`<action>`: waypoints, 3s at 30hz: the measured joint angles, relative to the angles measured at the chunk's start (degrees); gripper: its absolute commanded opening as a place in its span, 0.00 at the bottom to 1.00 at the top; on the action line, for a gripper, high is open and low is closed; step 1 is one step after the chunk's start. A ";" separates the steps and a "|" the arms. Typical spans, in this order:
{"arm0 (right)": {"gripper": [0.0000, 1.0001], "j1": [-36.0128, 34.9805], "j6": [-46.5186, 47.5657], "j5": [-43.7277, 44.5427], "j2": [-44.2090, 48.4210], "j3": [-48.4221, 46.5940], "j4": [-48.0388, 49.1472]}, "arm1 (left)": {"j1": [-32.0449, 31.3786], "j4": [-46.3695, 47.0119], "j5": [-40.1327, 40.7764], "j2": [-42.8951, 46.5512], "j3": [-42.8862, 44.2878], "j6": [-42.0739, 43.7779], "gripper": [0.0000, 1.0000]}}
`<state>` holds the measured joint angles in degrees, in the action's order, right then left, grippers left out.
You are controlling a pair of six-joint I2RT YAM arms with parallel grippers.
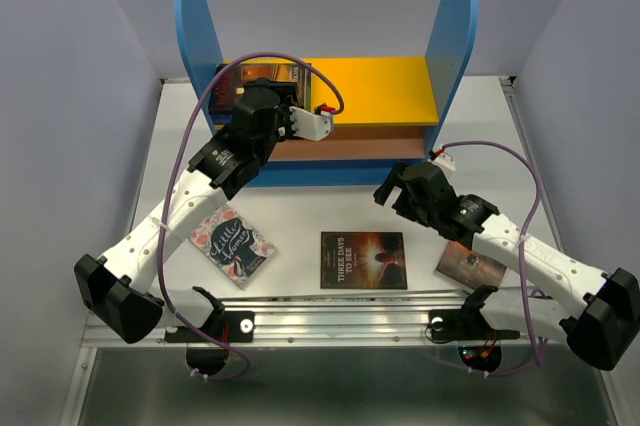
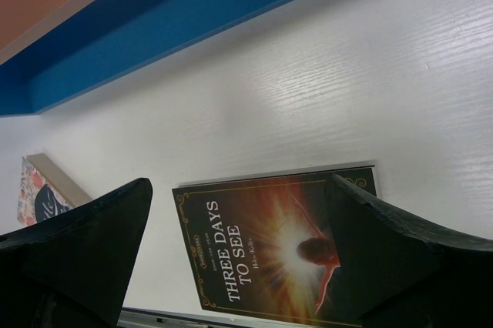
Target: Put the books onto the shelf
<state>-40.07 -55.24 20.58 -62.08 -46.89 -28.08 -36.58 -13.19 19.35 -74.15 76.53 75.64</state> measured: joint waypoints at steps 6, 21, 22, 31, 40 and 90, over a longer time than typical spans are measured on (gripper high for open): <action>1.00 0.00 0.00 -0.02 0.00 0.00 0.00 | 0.07 -3.26 -0.85 0.15 1.66 0.20 0.79; 1.00 0.44 0.02 0.00 -0.33 -0.13 -0.02 | 0.09 -13.55 -4.15 0.09 5.68 0.24 0.79; 1.00 0.44 0.00 -0.02 -0.33 -0.22 -0.02 | 0.09 -13.90 -4.17 0.09 5.68 0.31 0.79; 1.00 0.44 0.00 -0.02 -0.33 -0.42 0.00 | 0.11 -15.06 -4.35 0.09 5.79 0.37 0.79; 1.00 0.44 0.00 -0.02 -0.33 -0.42 0.00 | 0.33 -15.82 -4.37 0.20 5.99 0.02 0.99; 1.00 1.03 4.50 -13.66 2.71 13.29 -2.60 | -10.40 8.66 -37.29 34.07 -52.72 -119.36 0.99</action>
<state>-39.05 -50.74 6.92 -59.37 -33.61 -30.68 -46.98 -4.54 -17.93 -40.07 23.81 -43.72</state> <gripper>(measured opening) 0.995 0.989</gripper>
